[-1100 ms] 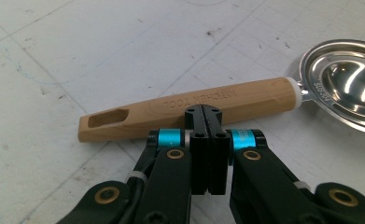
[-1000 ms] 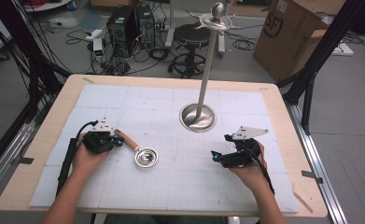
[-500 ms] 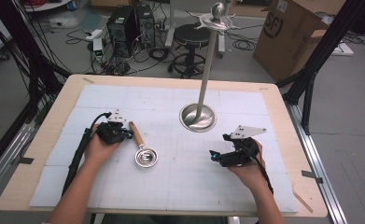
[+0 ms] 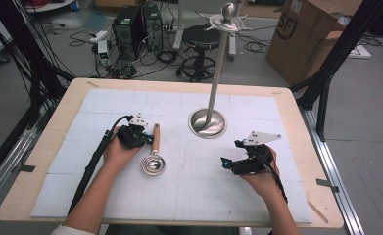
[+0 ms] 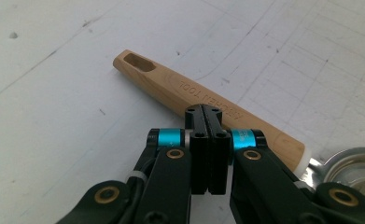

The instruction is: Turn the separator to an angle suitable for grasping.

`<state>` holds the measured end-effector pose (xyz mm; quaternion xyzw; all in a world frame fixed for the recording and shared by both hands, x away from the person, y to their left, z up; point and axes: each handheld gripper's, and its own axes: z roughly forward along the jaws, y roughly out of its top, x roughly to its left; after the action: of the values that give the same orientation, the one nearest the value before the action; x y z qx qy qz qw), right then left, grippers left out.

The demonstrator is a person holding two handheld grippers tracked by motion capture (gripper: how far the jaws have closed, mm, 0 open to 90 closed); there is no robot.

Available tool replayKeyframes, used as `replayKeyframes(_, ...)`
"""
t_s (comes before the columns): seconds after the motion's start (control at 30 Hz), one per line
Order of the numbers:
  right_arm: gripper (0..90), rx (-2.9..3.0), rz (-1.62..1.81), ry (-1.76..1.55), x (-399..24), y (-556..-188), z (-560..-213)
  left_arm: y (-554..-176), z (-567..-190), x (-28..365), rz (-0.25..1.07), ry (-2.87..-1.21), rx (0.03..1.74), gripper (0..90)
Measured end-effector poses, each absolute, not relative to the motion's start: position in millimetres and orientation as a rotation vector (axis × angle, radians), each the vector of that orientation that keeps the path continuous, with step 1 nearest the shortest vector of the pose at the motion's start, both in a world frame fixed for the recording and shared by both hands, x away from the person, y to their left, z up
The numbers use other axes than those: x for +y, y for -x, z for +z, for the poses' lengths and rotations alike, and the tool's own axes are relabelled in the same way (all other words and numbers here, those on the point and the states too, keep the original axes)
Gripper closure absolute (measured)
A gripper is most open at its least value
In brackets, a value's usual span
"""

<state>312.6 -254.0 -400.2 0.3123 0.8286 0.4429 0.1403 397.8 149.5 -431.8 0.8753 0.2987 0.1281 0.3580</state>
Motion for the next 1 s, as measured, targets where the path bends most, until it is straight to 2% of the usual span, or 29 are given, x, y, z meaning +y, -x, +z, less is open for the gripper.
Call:
replayKeyframes(0.5, 14.5, 2.401, 1.266, -0.898, -251.9, -313.6, -401.8, -403.2, -426.5, 156.6, 0.353, -2.238, 0.818, 89.5)
replayKeyframes(0.77, 14.5, 2.405, 1.264, -0.899, -252.5, -314.1, -402.6, -416.5, -431.7, 144.7, 0.358, -2.271, 0.852, 89.7)
replayKeyframes(1.0, 14.5, 2.392, 1.277, -0.921, -256.3, -314.6, -402.5, -415.9, -433.6, 109.1, 0.306, -2.289, 0.743, 89.7)
